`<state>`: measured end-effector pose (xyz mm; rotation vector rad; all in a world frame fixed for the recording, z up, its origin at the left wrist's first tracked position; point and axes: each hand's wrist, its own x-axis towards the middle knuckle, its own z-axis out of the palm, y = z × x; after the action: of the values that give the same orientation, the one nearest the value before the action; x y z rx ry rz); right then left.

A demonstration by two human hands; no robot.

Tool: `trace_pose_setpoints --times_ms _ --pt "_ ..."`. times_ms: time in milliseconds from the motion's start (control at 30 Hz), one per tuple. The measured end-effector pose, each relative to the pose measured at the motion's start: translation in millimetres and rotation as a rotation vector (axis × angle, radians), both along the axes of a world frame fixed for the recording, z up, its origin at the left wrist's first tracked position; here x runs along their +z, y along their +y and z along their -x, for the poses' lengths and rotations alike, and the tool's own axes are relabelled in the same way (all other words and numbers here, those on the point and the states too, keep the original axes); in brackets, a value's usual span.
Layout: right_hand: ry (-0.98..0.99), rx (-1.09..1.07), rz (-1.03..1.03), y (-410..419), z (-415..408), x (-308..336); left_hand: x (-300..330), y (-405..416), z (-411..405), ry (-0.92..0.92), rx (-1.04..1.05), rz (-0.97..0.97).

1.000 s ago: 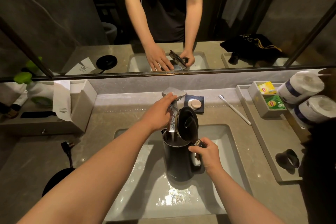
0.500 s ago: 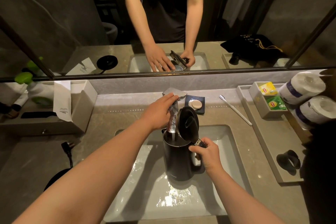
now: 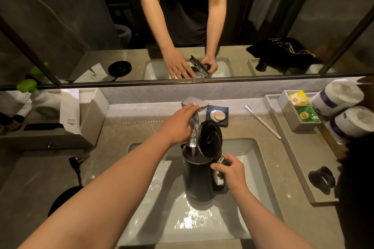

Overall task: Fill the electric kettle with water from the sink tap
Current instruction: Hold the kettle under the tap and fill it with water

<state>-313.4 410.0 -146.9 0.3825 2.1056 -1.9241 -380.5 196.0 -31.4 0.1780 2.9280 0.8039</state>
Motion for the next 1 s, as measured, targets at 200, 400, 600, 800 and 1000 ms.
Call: trace_pose_setpoints --times_ms 200,400,600,800,1000 --pt "-0.003 -0.006 0.025 1.6 -0.7 0.8 -1.6 -0.7 0.8 -0.012 0.001 -0.013" --pt "-0.002 -0.006 0.031 2.1 -0.9 3.4 -2.4 1.0 1.7 0.015 0.018 0.001" --pt "-0.002 0.001 0.015 3.7 0.0 2.8 -2.2 0.5 1.8 0.037 0.014 0.007" --pt "0.001 0.0 0.012 3.7 0.4 1.8 -1.9 -0.1 3.5 0.022 0.021 0.018" --pt "0.0 -0.003 0.016 2.4 1.4 0.4 -2.8 -0.4 2.1 0.009 0.027 0.013"
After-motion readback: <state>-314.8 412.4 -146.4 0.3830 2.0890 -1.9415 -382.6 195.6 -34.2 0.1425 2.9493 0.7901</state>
